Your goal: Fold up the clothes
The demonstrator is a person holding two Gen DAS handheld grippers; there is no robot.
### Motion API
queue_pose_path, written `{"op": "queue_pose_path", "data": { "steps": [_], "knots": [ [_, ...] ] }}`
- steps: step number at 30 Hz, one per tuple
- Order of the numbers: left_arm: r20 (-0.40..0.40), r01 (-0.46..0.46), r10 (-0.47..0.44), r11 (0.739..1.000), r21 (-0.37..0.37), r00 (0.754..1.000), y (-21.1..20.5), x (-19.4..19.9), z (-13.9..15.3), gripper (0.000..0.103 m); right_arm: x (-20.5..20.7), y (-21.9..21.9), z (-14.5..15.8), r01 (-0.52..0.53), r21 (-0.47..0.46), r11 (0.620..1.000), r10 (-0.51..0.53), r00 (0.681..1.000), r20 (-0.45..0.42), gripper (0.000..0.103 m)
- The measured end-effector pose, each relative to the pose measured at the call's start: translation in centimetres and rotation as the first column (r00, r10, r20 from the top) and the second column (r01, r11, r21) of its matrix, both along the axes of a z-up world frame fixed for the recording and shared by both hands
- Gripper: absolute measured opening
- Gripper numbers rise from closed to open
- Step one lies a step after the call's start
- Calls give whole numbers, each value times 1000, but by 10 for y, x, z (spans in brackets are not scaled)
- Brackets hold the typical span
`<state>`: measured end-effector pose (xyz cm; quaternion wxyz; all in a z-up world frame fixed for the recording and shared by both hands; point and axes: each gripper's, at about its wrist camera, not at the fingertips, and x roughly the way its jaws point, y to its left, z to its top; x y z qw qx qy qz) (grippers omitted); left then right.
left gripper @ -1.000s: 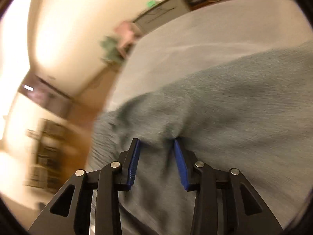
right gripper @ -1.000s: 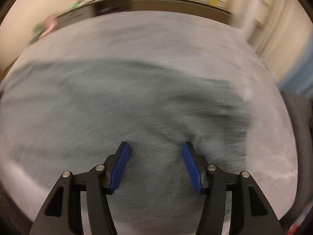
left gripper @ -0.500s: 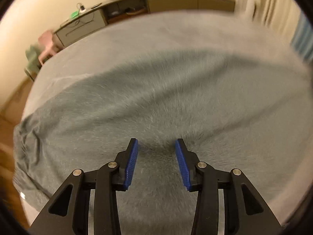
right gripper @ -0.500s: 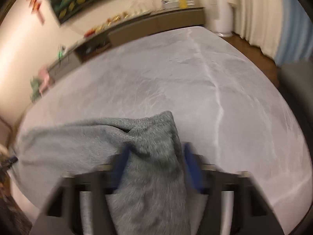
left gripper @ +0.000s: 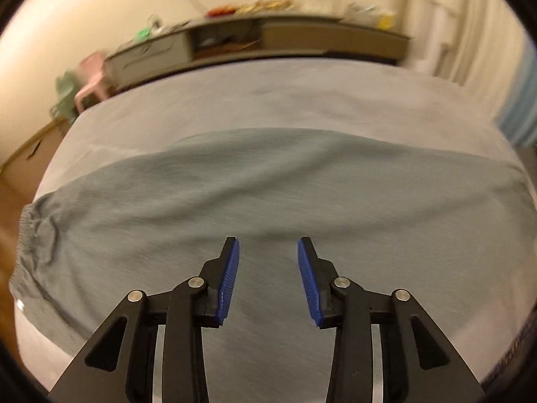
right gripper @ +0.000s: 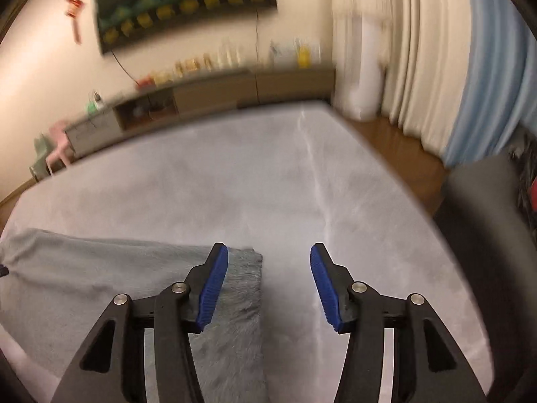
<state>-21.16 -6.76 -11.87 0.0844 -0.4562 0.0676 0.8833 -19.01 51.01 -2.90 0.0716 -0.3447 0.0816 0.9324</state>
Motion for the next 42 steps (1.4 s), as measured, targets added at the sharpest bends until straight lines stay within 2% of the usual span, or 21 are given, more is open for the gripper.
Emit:
{"op": "queue_pose_path", "data": {
  "steps": [2,5,6,8,12,13,15,17,18,21,24,26,30,32,35,37,38,39,40,41,42],
  "knots": [
    [16,-25,25,999,-29,1000,6,30,-15,41,16,-25,-10,-176,-53,983,178,984,18,52],
    [33,-81,83,995,-61,996,-2,62,-32,47,15,-58,-48,-343,-31,939,343,923,175,49],
    [25,-111,114,989,-98,993,-6,67,-30,48,13,-66,-64,-367,-1,930,355,899,256,47],
    [5,-188,191,971,-149,982,-24,69,-24,47,12,-67,-83,-358,71,931,322,898,301,46],
    [-2,-270,271,959,-84,963,-55,73,-17,44,10,-49,-107,-282,-15,959,274,918,288,46],
    [2,-260,260,963,-73,966,-54,74,-19,45,12,-46,-109,-270,-36,962,269,924,272,48],
    [28,-212,218,968,-138,976,-41,73,-33,44,17,-41,-121,-262,-86,961,275,932,237,48],
    [11,-199,205,960,-197,979,-22,71,-33,44,17,-36,-153,-226,-72,972,237,925,298,47],
    [24,-190,197,966,-174,980,-10,75,-28,44,19,-34,-162,-227,-66,972,236,928,287,47],
    [6,-103,103,995,10,995,33,90,3,45,36,-16,-170,-167,-148,975,196,958,211,47],
    [-3,54,-54,994,98,999,93,100,17,46,62,18,-175,-48,-285,957,77,993,92,61],
    [23,155,-159,981,114,987,139,102,9,46,74,36,-190,32,-323,946,-4,996,86,64],
    [112,200,-198,980,-12,974,191,90,-30,48,89,49,-226,103,-367,925,-55,989,140,64],
    [122,206,-203,979,-11,972,198,85,-21,47,100,50,-241,135,-370,919,-82,985,154,67],
    [114,186,-192,981,61,975,206,73,10,51,104,50,-256,168,-396,903,-101,978,184,67],
    [114,202,-218,970,135,969,222,60,33,69,98,49,-257,170,-395,903,-102,977,187,68],
    [114,217,-237,962,163,965,240,52,45,72,98,45,-259,162,-386,908,-93,977,190,67],
    [116,233,-255,957,172,960,261,46,54,75,97,36,-251,148,-374,915,-82,979,189,63],
    [122,255,-279,950,179,953,283,40,62,76,99,26,-248,134,-353,926,-69,979,192,50],
    [141,298,-324,937,181,935,311,34,66,76,101,19,-246,130,-315,940,-70,978,196,37],
    [160,336,-364,925,179,917,339,28,68,76,104,13,-245,128,-274,953,-73,977,200,34]
  ]
}}
